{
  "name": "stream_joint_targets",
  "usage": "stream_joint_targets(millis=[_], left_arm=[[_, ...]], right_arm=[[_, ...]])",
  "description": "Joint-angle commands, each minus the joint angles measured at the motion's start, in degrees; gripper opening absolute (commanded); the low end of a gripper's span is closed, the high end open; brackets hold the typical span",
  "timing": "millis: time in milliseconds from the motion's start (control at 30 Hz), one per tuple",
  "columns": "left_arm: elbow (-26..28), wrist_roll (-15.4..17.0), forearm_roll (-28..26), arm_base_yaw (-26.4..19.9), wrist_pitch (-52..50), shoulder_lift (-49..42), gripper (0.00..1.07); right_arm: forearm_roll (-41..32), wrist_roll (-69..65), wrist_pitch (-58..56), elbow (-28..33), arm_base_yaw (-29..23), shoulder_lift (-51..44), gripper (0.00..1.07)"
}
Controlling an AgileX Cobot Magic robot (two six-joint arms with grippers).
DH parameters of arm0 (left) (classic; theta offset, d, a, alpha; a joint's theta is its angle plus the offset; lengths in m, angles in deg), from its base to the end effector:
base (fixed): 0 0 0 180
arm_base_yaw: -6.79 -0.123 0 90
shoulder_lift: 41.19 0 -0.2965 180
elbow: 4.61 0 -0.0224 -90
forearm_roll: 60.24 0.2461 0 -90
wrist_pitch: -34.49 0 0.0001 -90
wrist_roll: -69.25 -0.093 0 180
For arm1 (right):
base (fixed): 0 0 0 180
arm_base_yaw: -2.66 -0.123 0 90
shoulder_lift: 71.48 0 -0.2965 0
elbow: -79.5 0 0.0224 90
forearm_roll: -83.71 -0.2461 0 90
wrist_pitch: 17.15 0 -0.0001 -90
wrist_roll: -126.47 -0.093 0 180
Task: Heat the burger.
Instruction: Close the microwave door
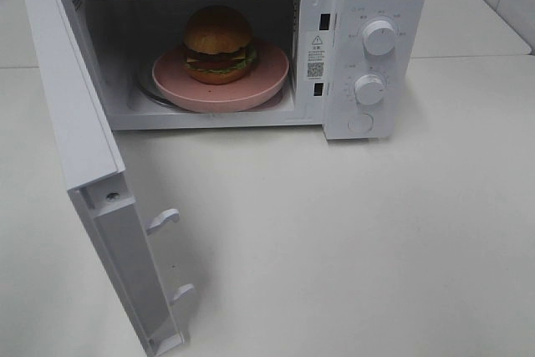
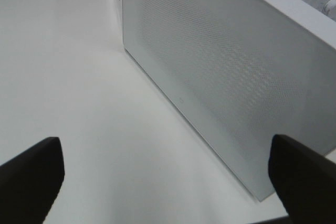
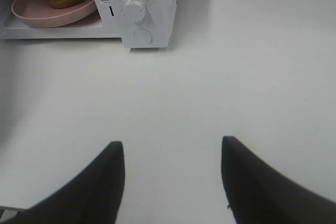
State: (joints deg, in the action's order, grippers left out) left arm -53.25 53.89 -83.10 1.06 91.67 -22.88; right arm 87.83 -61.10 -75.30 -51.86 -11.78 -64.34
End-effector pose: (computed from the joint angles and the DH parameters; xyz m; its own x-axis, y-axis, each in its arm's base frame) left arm 0.0137 -0.0292 0.2865 -0.5183 -0.0108 -0.8551 0.2039 0.9695 -0.1358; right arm -0.0165 -0.0101 0.2791 -0.4084 -0.0083 -0.9128 -0.1572 0.9857 0.0614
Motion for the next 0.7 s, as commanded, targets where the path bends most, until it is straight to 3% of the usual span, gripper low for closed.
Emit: stream_joint_targets(millis=[33, 433, 533, 567, 600, 633, 700], left_arm=[[0.5, -1.6, -1.3, 0.3, -5.2, 3.7, 0.98], [0.5, -2.6, -3.9, 0.3, -13.1, 15.1, 0.98], [0.5, -2.6, -3.9, 0.3, -16.6, 20.1, 0.93], [0.5, -2.6, -3.9, 0.3, -17.8, 21.7, 0.89], [0.5, -2.6, -4.1, 0.3, -20.4, 25.3, 0.77], [0.5, -2.6, -4.1, 0.3, -20.4, 25.3, 0.77], [0.6, -2.6, -5.4, 0.3, -24.1, 31.1, 0.48]], right_arm=[[0.0, 0.5, 0.7, -0.1, 0.3, -1.4, 0.55], [0.0, 0.5, 0.7, -0.1, 0.3, -1.4, 0.55], [0.0, 0.4, 0.7, -0.1, 0.3, -1.4, 0.55], [0.1, 0.3, 0.7, -0.1, 0.3, -1.4, 0.55], [0.2, 0.2, 0.7, -0.1, 0.3, -1.4, 0.55], [0.2, 0.2, 0.7, -0.1, 0.3, -1.4, 0.55], [0.2, 0.2, 0.7, -0.1, 0.3, -1.4, 0.55]])
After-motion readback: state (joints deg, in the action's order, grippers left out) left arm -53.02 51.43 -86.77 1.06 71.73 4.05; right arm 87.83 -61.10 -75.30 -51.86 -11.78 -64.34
